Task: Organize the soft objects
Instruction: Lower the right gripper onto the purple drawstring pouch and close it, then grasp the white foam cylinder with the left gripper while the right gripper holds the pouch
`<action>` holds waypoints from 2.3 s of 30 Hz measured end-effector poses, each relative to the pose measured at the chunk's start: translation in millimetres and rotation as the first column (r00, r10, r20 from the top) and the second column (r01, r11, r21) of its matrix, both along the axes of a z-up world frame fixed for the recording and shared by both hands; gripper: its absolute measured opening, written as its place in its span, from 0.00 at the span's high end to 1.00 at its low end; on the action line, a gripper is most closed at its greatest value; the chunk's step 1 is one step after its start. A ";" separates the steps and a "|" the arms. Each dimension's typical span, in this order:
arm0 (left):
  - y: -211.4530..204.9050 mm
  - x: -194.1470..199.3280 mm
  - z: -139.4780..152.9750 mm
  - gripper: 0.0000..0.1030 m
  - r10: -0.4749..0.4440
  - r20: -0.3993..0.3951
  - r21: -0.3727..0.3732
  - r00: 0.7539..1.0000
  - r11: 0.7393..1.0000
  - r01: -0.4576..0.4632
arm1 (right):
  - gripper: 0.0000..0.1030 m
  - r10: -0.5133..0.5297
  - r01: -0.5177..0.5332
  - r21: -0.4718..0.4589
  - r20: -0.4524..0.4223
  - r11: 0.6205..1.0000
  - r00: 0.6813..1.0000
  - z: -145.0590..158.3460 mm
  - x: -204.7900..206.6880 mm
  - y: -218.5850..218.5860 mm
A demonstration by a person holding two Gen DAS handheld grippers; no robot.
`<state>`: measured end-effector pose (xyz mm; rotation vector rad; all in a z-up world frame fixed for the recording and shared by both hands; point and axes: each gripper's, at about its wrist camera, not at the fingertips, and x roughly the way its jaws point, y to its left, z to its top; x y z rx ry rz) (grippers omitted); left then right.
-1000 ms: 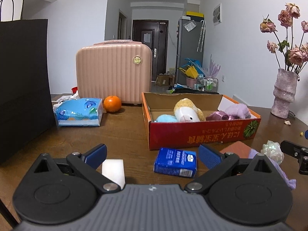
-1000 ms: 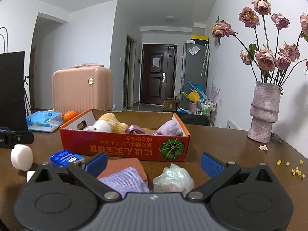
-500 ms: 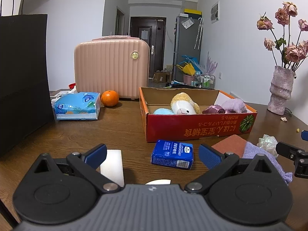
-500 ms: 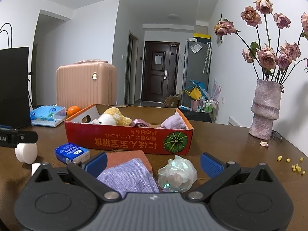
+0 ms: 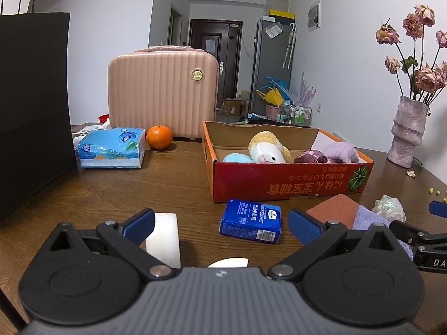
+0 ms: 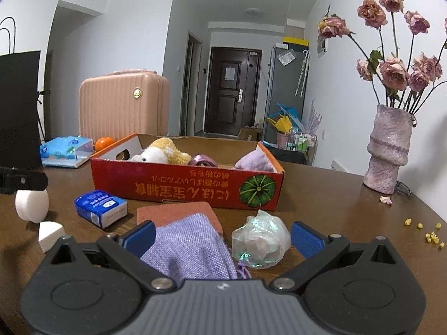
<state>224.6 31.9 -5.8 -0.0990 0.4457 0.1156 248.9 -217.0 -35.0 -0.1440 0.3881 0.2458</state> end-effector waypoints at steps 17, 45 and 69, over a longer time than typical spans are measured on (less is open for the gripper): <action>-2.8 4.2 -4.0 0.00 -0.017 -0.028 0.005 0.999 1.000 0.017 | 0.22 0.092 -0.091 0.011 -0.199 0.996 0.976 -28.5 27.7 19.7; 18.6 16.1 -11.6 0.00 0.084 -0.085 0.018 0.993 0.996 -0.083 | 0.74 0.038 -0.034 0.172 -0.017 0.984 0.999 6.9 2.5 -17.0; 58.8 54.2 -39.4 0.03 0.140 -0.210 0.064 0.968 0.990 -0.129 | 0.74 -0.027 0.026 0.199 0.000 0.980 1.000 9.1 2.0 -25.2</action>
